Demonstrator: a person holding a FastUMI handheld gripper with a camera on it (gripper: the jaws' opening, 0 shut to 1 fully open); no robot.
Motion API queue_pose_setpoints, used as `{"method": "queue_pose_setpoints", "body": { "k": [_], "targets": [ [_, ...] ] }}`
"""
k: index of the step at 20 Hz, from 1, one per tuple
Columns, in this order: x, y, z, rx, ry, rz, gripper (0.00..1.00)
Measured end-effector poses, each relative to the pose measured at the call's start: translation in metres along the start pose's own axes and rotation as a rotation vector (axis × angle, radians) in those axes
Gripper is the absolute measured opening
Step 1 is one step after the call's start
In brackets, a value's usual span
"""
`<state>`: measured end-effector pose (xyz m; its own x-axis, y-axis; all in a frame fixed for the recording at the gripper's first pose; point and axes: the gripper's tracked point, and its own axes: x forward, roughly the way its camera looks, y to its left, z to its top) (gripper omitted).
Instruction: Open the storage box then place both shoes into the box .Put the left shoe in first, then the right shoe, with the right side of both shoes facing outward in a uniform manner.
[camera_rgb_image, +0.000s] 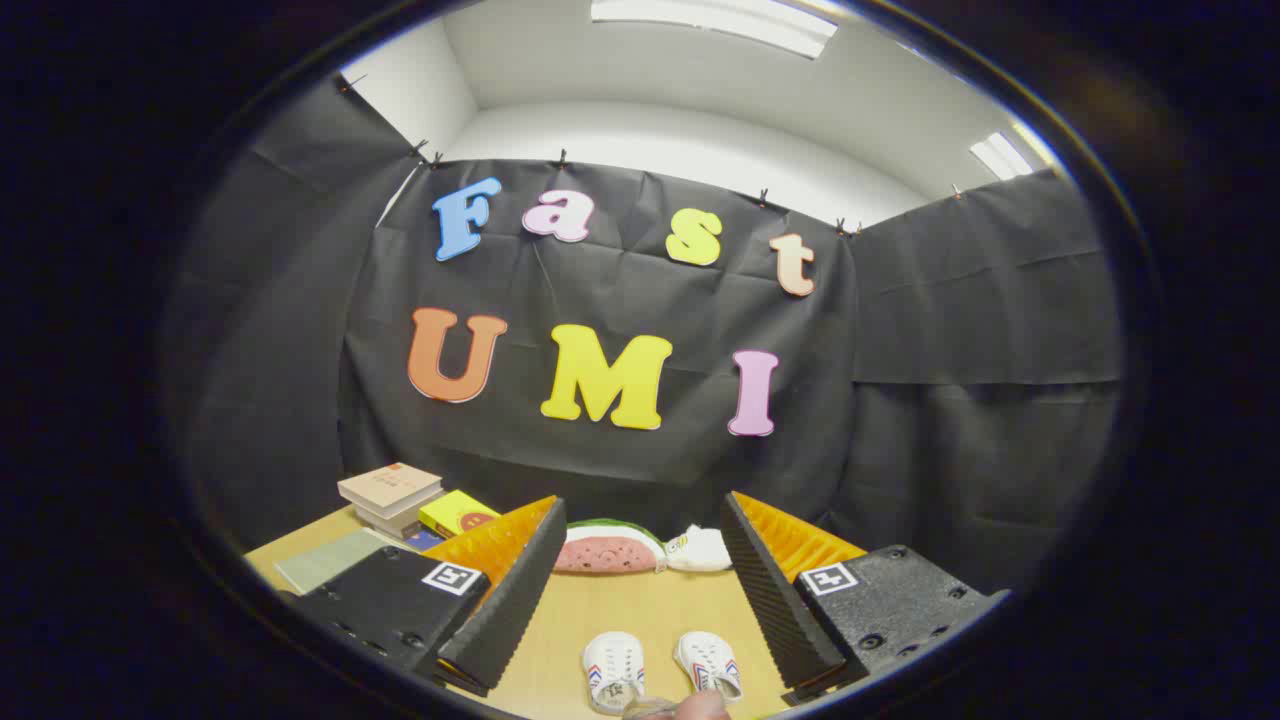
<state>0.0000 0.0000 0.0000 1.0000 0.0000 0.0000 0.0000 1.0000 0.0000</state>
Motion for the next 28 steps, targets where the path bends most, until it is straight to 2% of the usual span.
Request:
{"method": "queue_pose_setpoints", "body": {
  "k": [7, 18, 28],
  "targets": [
    [0.007, 0.005, 0.0, 0.063, 0.014, 0.026, 1.0],
    [0.013, -0.004, 0.005, 0.024, 0.002, 0.025, 1.0],
    [0.02, -0.002, -0.014, 0.041, 0.057, 0.111, 1.0]
  ]
}}
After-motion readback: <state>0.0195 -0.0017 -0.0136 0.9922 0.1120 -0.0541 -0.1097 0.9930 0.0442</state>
